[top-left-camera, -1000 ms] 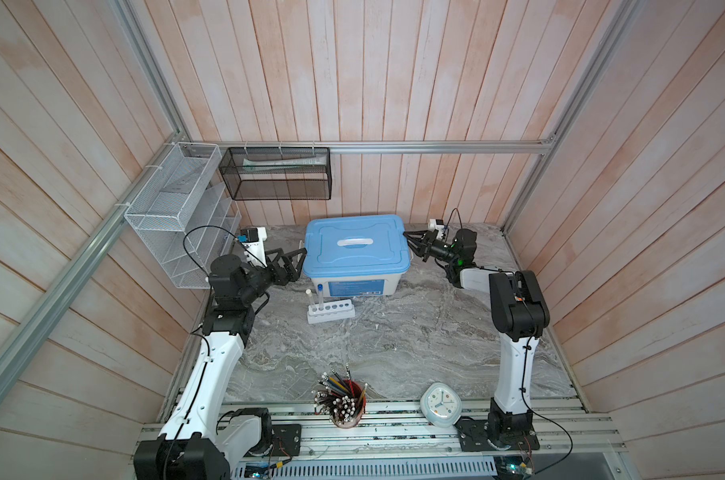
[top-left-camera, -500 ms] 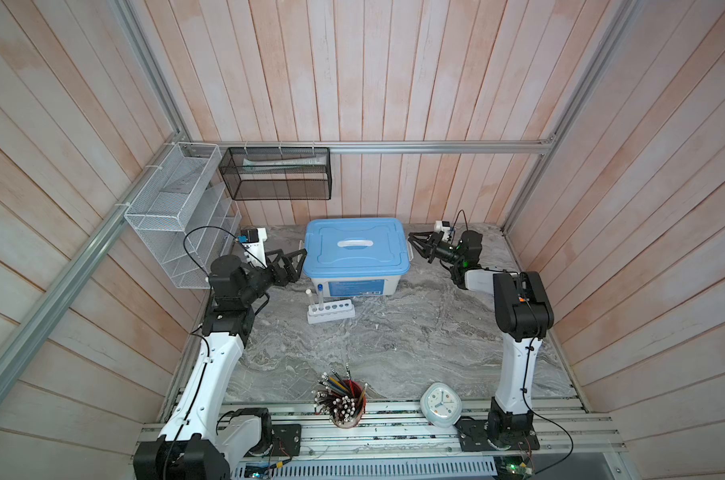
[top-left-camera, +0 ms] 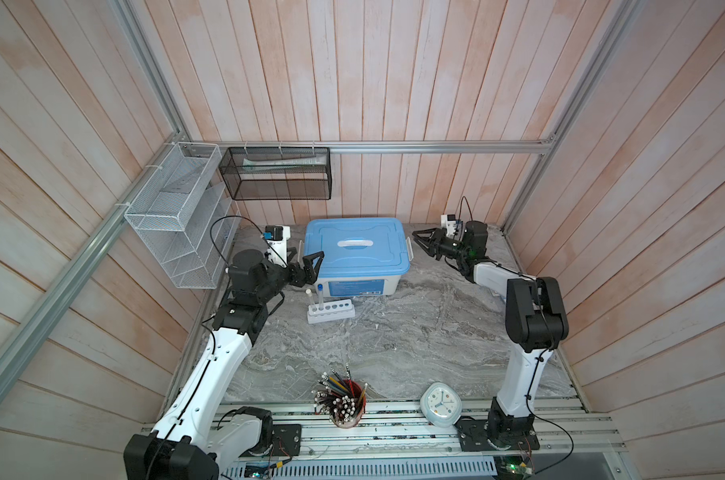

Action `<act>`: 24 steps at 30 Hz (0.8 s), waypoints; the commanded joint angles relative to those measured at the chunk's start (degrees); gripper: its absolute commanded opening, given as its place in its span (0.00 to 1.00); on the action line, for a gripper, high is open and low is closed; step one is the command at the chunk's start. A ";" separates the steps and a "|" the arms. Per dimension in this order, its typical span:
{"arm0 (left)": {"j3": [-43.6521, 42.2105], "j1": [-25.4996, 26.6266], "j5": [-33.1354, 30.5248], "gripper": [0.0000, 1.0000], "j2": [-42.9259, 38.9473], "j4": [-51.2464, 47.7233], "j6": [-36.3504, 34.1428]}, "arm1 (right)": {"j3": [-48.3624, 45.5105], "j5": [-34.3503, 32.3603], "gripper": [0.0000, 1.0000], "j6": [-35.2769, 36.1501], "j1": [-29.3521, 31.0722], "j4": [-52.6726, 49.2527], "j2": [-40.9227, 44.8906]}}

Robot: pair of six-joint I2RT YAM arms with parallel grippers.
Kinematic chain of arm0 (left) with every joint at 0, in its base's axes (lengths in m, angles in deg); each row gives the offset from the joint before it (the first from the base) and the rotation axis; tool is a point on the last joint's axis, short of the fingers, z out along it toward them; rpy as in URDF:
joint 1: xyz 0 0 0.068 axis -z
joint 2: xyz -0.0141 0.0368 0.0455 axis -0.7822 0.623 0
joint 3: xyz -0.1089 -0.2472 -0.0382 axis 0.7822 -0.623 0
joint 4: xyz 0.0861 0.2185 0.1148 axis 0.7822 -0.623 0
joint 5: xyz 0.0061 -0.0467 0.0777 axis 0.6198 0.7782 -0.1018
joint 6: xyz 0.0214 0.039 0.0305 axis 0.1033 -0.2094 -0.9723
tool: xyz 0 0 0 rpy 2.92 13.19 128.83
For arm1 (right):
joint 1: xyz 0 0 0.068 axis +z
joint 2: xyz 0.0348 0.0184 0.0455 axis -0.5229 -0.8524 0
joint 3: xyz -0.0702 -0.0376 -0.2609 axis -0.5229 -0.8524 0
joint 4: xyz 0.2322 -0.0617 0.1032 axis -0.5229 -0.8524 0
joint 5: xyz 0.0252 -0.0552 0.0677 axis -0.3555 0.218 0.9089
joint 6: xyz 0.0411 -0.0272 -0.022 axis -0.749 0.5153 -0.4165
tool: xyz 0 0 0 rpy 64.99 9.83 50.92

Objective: Organize the chemistry lab equipment

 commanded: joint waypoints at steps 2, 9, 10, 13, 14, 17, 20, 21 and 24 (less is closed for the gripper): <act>2.65 5.47 -11.94 0.95 3.77 -2.67 -8.75 | 1.76 -11.50 0.38 23.99 -0.37 -23.69 7.25; 7.71 10.92 -15.60 0.95 12.90 -0.95 -12.17 | -6.80 -9.23 0.48 25.44 -1.77 -20.95 14.87; 8.68 11.31 -15.42 0.95 14.14 -0.57 -12.50 | -8.32 -8.85 0.49 25.20 -1.80 -19.98 15.86; 11.99 12.38 -14.85 0.95 18.29 -0.50 -13.59 | -11.88 -7.32 0.51 24.15 -1.77 -16.68 17.93; 13.07 12.81 -14.85 0.95 19.70 -0.69 -14.07 | -12.64 -6.93 0.52 23.83 -1.78 -15.90 18.44; 15.53 13.78 -14.59 0.95 23.33 -0.35 -15.14 | -14.41 -6.48 0.54 23.58 -1.74 -14.66 19.49; 17.44 14.70 -15.07 0.95 26.46 -0.22 -16.07 | -15.79 -6.56 0.54 23.06 -1.75 -13.79 20.26; 18.12 14.94 -15.64 0.95 27.43 -0.39 -16.41 | -16.12 -6.56 0.54 22.81 -1.73 -13.44 20.39; 20.68 15.34 -16.40 0.95 30.76 -1.72 -17.22 | -16.95 -6.23 0.55 22.00 -1.71 -12.10 20.40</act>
